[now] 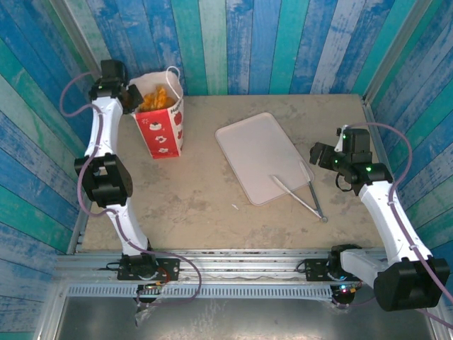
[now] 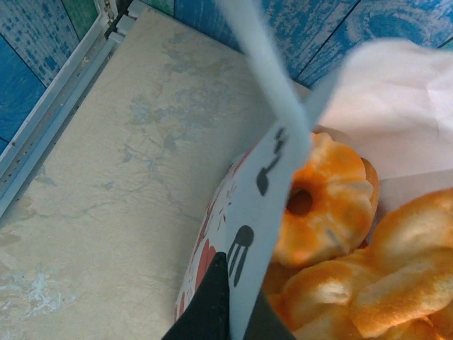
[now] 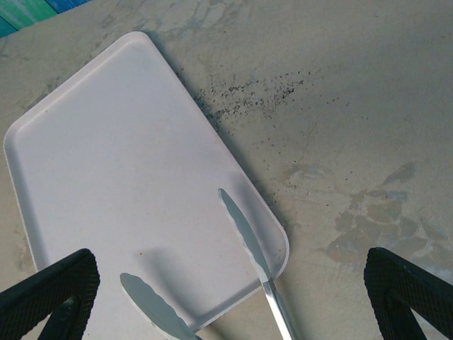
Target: Take the fake bread out of the paper bag
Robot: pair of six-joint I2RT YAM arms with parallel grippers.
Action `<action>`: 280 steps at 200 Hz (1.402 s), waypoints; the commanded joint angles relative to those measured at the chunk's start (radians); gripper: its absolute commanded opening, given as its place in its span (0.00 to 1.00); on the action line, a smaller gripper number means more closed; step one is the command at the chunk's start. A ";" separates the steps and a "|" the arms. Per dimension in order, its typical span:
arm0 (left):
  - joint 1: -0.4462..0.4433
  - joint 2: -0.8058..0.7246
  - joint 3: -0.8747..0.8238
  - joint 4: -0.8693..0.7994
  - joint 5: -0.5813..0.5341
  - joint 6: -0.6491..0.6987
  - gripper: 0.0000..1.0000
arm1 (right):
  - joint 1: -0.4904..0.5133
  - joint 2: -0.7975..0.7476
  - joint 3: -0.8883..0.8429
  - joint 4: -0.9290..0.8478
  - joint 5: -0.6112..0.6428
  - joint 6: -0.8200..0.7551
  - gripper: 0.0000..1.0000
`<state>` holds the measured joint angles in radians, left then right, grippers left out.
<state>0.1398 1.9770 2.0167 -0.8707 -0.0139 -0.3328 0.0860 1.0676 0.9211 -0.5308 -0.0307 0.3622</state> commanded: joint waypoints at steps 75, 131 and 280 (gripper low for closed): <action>-0.049 0.062 0.207 -0.052 -0.052 0.133 0.01 | 0.006 -0.004 -0.028 0.003 -0.009 0.010 1.00; -0.152 0.010 0.138 0.091 -0.126 0.279 0.00 | 0.006 -0.014 -0.126 0.002 0.012 0.028 1.00; -0.307 -0.232 -0.305 0.524 -0.145 0.428 0.01 | 0.005 -0.040 -0.373 0.019 -0.127 0.090 1.00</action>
<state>-0.1616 1.8736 1.7500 -0.4541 -0.1589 0.0677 0.0856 1.0458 0.5800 -0.5224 -0.1028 0.4309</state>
